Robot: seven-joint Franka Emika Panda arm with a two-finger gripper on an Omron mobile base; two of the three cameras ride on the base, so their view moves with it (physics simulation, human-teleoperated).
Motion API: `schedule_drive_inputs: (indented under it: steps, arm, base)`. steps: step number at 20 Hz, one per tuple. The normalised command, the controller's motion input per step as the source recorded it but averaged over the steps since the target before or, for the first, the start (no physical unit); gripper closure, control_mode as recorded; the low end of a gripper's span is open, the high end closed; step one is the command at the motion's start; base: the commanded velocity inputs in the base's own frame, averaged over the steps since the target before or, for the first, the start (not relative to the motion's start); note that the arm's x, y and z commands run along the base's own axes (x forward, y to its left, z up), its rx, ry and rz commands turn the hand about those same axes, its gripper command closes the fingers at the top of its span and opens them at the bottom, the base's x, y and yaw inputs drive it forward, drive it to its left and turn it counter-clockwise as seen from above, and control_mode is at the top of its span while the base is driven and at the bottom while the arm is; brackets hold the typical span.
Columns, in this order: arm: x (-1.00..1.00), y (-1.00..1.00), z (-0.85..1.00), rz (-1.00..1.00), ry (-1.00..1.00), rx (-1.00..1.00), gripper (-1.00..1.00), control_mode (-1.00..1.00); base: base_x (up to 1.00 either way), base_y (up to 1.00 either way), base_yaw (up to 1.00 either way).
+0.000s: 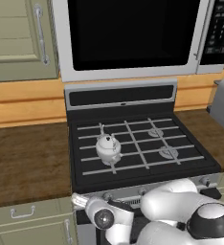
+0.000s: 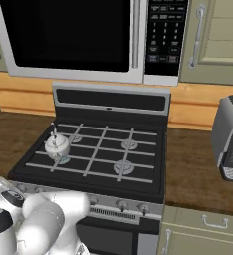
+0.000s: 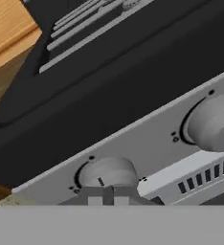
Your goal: Turn off the front left burner of the stove.
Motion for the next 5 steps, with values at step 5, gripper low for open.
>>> schedule_drive_inputs:
  steps: [5]
  arm:
    - [0.01, -0.03, 0.07, -0.09, -0.01, 0.15, 1.00, -1.00]
  base:
    - [0.00, 0.00, 0.00]
